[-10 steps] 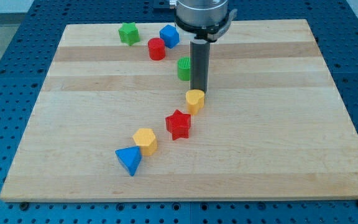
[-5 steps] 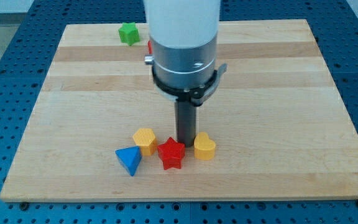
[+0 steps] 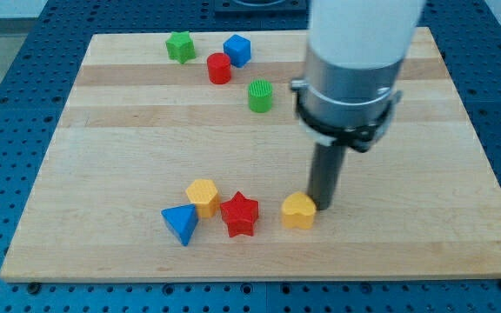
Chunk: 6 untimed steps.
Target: Move the red star yellow heart to the right of the blue triangle
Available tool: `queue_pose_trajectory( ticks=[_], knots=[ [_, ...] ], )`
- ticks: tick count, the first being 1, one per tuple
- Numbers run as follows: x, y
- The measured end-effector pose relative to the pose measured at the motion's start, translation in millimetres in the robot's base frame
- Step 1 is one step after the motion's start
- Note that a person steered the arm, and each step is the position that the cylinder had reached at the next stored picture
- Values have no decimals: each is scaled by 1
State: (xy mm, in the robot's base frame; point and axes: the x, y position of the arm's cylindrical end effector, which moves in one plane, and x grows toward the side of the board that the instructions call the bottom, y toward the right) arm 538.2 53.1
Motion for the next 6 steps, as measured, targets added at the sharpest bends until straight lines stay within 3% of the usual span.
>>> queue_pose_trajectory(
  ticks=[1,2,4,5,6],
  knots=[
    [1,-41],
    [-2,-22],
    [-103,76],
    [-173,83],
    [-216,82]
  ],
)
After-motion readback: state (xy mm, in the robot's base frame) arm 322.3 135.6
